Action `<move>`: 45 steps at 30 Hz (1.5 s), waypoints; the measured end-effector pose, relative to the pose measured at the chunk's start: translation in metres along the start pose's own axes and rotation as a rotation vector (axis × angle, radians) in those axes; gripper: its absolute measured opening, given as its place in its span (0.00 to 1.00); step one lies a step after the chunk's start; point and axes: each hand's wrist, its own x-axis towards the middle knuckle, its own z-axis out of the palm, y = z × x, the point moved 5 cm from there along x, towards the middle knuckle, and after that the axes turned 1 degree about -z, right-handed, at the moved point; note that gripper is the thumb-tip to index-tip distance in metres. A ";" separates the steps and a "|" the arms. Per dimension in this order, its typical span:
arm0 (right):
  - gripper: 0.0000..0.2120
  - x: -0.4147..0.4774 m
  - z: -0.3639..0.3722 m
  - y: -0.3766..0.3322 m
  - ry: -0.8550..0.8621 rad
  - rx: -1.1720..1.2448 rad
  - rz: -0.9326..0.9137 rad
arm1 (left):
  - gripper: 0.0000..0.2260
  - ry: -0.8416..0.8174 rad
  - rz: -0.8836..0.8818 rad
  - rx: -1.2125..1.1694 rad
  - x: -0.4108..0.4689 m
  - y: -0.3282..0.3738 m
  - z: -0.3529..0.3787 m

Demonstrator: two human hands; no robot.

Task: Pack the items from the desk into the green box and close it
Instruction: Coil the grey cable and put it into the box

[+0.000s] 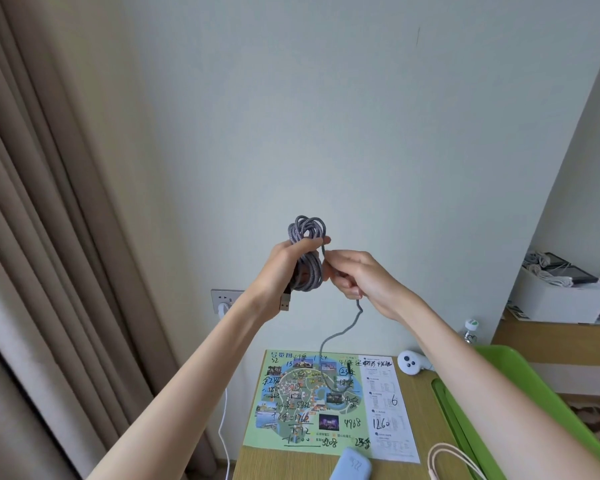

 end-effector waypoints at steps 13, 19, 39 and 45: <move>0.22 -0.008 -0.019 0.012 0.032 -0.065 0.104 | 0.09 0.020 -0.021 -0.700 0.009 0.001 -0.019; 0.19 -0.012 -0.045 0.013 0.153 -0.026 0.093 | 0.10 0.325 -0.067 -0.326 0.012 -0.010 -0.055; 0.13 -0.003 -0.035 -0.008 0.220 -0.001 -0.091 | 0.09 -0.305 -0.032 0.465 -0.007 -0.026 0.018; 0.19 -0.007 -0.026 0.014 0.129 0.002 0.005 | 0.10 0.022 0.054 0.229 -0.001 -0.015 0.006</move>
